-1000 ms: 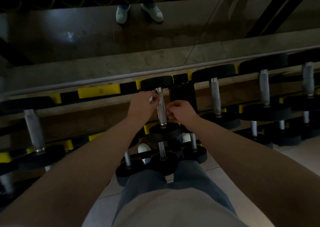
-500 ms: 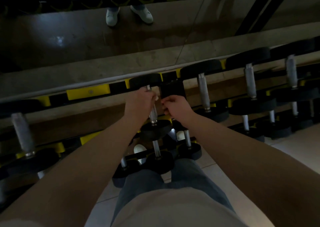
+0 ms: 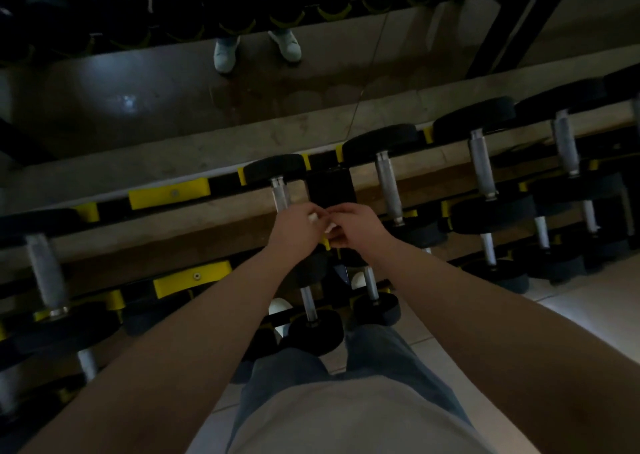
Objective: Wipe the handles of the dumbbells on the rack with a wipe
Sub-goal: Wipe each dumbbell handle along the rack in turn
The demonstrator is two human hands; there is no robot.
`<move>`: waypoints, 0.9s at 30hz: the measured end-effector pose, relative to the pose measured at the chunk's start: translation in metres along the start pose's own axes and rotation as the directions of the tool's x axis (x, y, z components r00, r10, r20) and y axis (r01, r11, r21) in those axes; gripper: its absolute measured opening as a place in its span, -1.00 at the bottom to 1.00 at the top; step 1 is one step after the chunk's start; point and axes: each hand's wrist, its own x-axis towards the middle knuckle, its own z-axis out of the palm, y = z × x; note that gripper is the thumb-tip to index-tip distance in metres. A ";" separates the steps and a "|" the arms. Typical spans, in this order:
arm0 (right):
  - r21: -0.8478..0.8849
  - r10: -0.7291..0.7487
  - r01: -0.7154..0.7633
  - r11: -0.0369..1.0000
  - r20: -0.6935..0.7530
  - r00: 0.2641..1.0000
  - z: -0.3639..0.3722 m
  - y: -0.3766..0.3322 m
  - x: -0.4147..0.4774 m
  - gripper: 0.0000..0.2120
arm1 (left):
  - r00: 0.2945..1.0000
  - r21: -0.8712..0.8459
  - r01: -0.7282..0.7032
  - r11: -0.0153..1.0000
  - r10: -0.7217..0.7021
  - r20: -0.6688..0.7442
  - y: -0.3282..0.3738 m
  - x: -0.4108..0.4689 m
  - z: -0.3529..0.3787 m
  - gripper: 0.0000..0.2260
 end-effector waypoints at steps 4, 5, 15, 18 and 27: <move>0.057 -0.042 0.041 0.998 0.014 0.999 -0.031 -0.010 0.000 -0.89 | 0.985 -0.402 0.156 0.902 -0.171 -0.002 0.023 0.002 0.008 -0.85; 0.025 -0.064 0.064 0.998 0.007 0.998 -0.040 -0.013 0.001 -0.87 | 0.975 -0.478 0.198 0.856 -0.224 0.003 0.030 0.004 0.011 -0.84; -0.096 -0.196 0.206 0.974 0.099 0.975 -0.134 -0.032 0.013 -0.78 | 0.899 -0.606 0.402 0.686 -0.420 0.121 0.097 0.026 0.058 -0.69; -0.109 -0.140 0.151 0.983 0.103 0.985 -0.156 -0.036 0.023 -0.75 | 0.874 -0.663 0.424 0.617 -0.472 0.119 0.116 0.035 0.069 -0.75; -0.052 -0.100 0.111 0.992 0.187 0.977 -0.191 -0.038 0.040 -0.70 | 0.844 -0.740 0.445 0.504 -0.513 0.158 0.150 0.046 0.093 -0.66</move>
